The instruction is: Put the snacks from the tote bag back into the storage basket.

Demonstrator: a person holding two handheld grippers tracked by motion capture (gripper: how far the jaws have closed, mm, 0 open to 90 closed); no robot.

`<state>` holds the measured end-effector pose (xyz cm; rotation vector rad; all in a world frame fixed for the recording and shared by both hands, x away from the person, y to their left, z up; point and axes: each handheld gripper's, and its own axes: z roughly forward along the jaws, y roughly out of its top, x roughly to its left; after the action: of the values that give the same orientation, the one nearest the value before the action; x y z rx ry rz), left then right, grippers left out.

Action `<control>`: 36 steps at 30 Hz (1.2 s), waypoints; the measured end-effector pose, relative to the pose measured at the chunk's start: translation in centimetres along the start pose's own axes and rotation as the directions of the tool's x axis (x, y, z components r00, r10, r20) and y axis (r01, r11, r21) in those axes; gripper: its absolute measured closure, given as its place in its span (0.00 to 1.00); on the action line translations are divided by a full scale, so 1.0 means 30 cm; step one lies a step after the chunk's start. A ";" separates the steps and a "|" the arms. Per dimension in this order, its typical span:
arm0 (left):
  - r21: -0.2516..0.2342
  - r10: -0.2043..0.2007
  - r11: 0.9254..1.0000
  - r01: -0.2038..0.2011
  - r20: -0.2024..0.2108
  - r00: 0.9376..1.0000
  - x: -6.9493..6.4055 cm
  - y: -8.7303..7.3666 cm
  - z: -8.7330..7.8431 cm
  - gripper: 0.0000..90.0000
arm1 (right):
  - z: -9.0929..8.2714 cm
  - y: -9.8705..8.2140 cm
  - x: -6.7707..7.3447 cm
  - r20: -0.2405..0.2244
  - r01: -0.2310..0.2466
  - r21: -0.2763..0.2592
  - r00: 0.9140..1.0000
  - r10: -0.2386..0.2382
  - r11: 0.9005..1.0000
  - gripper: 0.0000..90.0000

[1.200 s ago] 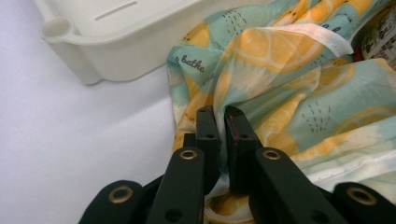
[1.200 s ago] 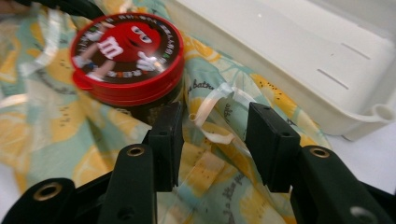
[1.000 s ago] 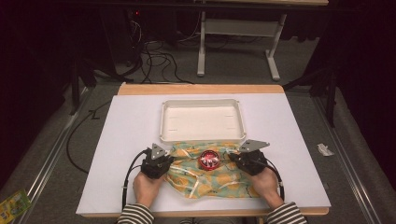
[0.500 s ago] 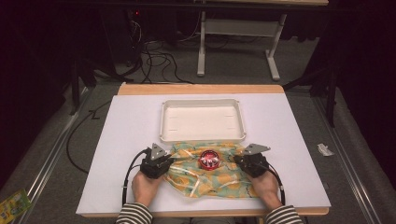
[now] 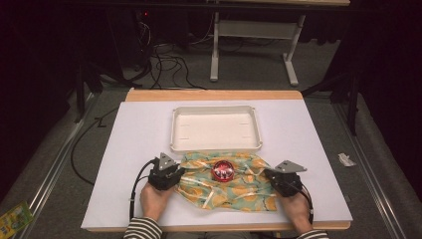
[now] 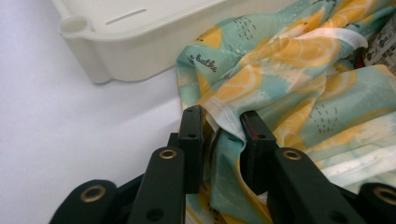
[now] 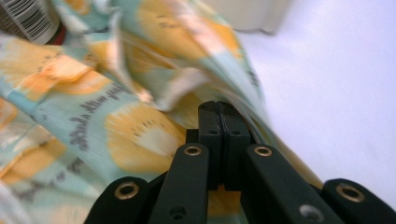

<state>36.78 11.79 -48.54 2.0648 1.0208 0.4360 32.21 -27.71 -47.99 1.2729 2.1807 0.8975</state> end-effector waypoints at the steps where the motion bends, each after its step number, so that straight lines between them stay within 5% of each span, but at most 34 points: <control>1: 0.000 0.011 1.000 -0.011 -0.004 1.000 -0.004 0.000 0.000 0.80 | -0.004 -0.002 -0.008 -0.002 -0.007 0.005 1.000 0.007 1.000 1.00; 5: -0.001 0.011 1.000 -0.011 -0.002 1.000 -0.004 0.000 0.000 0.77 | -0.005 0.007 -0.005 0.014 0.019 0.023 1.000 -0.019 1.000 0.98; 9: -0.001 0.017 1.000 -0.017 0.004 1.000 -0.004 -0.001 -0.001 0.74 | -0.005 0.013 -0.011 -0.024 -0.014 0.015 1.000 0.014 1.000 0.86; 23: -0.015 0.018 1.000 -0.018 -0.009 1.000 -0.007 -0.004 -0.005 0.63 | -0.115 0.093 0.045 -0.116 -0.031 -0.130 0.993 0.016 0.991 0.62; 36: -0.052 0.003 0.999 -0.003 0.001 1.000 0.000 -0.011 -0.018 0.56 | -0.115 0.139 0.116 -0.178 -0.027 -0.164 0.984 -0.002 0.986 0.56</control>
<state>36.30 12.17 -48.44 2.0206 0.9953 0.4583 30.73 -24.18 -42.81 1.1666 2.1790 1.2133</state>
